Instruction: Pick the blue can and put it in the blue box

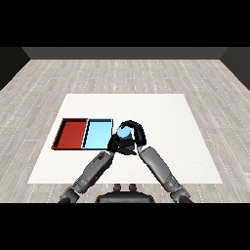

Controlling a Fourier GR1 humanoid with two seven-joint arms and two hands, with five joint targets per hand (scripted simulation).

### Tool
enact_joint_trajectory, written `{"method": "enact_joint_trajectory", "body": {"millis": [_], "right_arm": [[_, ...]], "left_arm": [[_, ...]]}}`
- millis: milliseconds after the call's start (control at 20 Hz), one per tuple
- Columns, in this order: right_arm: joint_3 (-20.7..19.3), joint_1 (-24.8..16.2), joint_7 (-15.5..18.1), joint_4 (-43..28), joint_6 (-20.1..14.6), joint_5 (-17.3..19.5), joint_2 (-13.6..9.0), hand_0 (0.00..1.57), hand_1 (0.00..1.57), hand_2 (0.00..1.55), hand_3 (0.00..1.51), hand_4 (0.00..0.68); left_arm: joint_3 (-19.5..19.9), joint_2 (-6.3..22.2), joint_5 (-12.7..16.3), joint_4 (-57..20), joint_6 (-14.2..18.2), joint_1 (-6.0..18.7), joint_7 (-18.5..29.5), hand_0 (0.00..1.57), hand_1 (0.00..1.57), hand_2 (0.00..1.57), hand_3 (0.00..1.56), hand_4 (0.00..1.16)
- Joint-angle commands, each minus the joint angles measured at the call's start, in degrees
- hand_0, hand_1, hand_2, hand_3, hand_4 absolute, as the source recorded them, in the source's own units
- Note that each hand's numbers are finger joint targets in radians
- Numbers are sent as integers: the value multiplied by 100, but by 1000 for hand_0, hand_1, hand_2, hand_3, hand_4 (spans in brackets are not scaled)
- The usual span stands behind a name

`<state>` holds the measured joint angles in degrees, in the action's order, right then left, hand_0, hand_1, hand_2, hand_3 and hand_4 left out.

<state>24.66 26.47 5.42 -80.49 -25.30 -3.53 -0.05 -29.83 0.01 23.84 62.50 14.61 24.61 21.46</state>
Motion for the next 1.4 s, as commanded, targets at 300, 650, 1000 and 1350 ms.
{"method": "enact_joint_trajectory", "body": {"millis": [300, 650, 1000, 1350], "right_arm": [[109, -154, 433, -26, -2, -748, 5, 1477, 1477, 1465, 1396, 600], [412, -141, 359, -295, -307, -978, 4, 1459, 1459, 1442, 1395, 626], [858, 234, 698, 141, -822, -1328, 4, 1421, 1421, 1441, 1394, 598], [532, -39, 289, -64, 20, -1025, -204, 0, 0, 0, 0, 0]], "left_arm": [[-235, 0, 24, -327, 548, 164, -57, 0, 0, 0, 0, 530], [-750, 1, 1859, -636, 1086, 759, 614, 1571, 1571, 1571, 1471, 747], [-417, 1, 1567, -1113, 432, 566, 1123, 1571, 1571, 1571, 1510, 1030], [-506, 1, 1538, -876, 810, 519, 1537, 1571, 1571, 1571, 1535, 1122]]}}
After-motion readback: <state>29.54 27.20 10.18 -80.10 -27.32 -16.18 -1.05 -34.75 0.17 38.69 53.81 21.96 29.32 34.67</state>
